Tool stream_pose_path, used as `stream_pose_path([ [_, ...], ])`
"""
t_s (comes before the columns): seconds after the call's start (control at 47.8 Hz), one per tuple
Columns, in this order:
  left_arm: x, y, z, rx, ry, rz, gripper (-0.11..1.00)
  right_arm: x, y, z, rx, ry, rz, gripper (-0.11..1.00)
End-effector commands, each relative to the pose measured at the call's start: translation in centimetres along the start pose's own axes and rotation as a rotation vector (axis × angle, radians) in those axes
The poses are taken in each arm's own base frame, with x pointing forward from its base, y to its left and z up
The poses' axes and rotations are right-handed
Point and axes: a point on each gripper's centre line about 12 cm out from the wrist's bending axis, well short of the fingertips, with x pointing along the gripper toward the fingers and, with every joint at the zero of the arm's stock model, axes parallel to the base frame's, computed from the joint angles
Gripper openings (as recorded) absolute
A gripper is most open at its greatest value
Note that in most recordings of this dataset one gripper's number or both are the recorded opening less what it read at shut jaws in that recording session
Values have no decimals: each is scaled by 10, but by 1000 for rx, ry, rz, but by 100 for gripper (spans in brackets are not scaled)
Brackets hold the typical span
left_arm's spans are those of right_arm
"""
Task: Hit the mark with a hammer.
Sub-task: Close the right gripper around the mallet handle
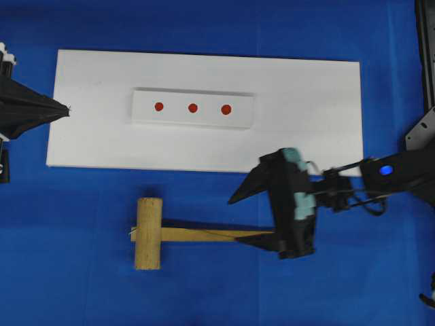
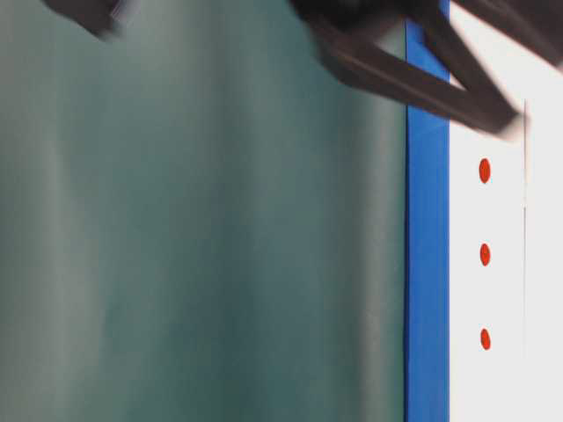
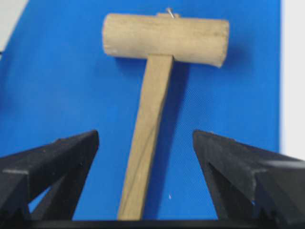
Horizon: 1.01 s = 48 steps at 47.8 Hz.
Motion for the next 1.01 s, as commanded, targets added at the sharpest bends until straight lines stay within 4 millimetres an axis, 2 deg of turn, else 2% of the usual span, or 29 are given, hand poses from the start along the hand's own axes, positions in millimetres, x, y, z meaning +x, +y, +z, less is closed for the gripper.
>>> stream_pose_path([
  [0.0,2,0,1,-5,-3,-1,0,15,4,5,15,-44,13,92],
  [0.398,0,0,-6,-3,15,-1,0,70,-8,-34,71,2,-39,92],
  [0.524,0,-1,-7,-5,20,-2,0,78,-5,-43,68,25,-39,92],
  [0.712,-1,-1,-7,-3,18,-3,0,81,-3,-47,60,35,-34,88],
  [0.775,-1,0,-7,-3,15,-1,0,81,-3,-47,54,36,-34,79],
  [0.921,-1,0,-7,-3,15,-1,0,81,-1,-47,48,35,-31,34],
  [0.984,-1,0,-7,-3,17,-1,0,81,-1,-46,48,32,-30,18],
])
